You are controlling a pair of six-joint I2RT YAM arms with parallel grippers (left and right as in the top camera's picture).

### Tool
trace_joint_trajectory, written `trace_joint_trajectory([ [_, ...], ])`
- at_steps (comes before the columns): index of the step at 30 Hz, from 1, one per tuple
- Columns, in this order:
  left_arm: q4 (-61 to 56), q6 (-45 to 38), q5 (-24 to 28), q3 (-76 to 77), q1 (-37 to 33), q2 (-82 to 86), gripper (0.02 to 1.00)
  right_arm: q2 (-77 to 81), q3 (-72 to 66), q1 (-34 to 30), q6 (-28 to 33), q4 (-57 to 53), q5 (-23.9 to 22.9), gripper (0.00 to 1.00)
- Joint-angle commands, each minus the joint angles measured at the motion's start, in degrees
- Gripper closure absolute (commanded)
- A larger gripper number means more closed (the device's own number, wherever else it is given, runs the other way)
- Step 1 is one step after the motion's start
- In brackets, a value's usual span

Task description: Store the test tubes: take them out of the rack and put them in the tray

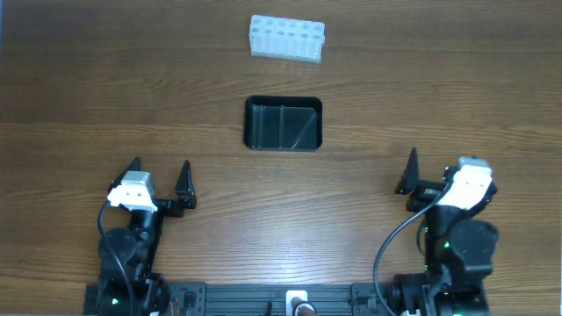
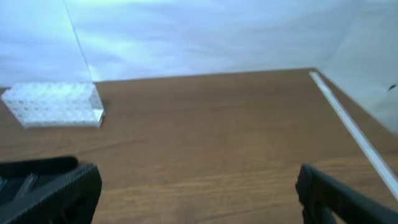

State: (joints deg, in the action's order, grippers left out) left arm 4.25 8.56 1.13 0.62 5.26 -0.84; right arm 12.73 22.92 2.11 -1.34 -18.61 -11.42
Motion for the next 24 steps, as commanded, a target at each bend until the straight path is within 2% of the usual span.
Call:
trace_joint_trajectory([
  [1, 0.1, -0.7, 0.6, -0.3, -0.4, 0.6, 0.023, -5.3, -8.0, -0.5, 0.3, 4.8, 2.6, 0.007],
  [14, 0.1, -0.7, 0.6, -0.3, -0.4, 0.6, 0.018, -7.8, -22.2, -0.5, 0.3, 20.5, 2.6, 0.009],
  [24, 0.1, -0.7, 0.6, -0.3, -0.4, 0.6, 0.018, -10.3, -22.6, -0.6, 0.4, 16.9, 2.3, 0.012],
])
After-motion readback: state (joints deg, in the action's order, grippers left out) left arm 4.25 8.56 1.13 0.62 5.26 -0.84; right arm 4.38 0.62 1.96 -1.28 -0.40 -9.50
